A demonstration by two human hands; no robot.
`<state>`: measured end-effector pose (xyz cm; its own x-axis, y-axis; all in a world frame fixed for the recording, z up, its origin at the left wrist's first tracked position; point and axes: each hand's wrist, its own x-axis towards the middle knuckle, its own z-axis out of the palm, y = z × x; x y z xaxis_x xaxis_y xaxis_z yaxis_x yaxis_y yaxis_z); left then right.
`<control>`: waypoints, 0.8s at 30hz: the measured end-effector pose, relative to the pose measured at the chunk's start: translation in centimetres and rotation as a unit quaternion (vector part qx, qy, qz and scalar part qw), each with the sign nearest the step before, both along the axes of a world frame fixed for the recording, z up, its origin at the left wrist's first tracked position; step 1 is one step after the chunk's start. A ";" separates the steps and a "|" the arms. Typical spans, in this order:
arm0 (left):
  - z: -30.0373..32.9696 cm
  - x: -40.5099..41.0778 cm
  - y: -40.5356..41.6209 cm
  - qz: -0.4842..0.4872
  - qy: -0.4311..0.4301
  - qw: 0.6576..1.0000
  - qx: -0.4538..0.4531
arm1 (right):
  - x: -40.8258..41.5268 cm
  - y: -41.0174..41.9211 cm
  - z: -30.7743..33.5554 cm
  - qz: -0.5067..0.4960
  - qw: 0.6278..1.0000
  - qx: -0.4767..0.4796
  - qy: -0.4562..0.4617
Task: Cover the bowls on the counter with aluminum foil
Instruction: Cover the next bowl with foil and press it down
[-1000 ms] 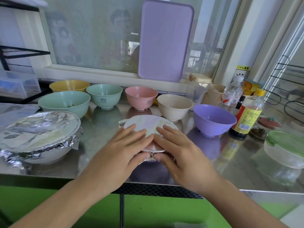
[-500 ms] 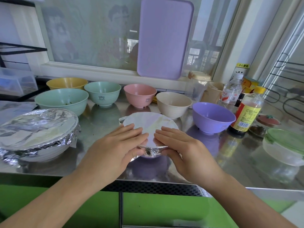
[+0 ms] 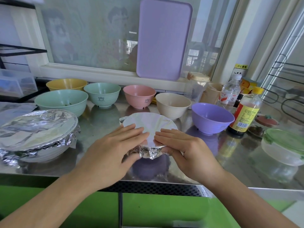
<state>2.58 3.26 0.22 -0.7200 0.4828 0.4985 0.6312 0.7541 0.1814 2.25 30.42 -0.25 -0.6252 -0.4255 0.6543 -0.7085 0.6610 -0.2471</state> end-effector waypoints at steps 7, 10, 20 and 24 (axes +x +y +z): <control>-0.8 0.6 2.5 -0.019 0.035 0.998 0.058 | 0.8 -0.7 0.1 -0.005 0.999 0.016 0.033; -1.4 -0.1 2.5 -0.017 0.055 0.996 0.070 | 0.5 0.1 0.2 0.012 1.000 -0.009 -0.014; -1.3 -0.4 2.2 -0.007 0.065 0.996 0.059 | -0.7 0.8 -0.6 -0.016 0.998 0.001 0.062; -1.1 -0.2 2.3 -0.002 0.060 0.997 0.056 | -0.6 0.6 -0.6 -0.021 0.995 0.004 0.093</control>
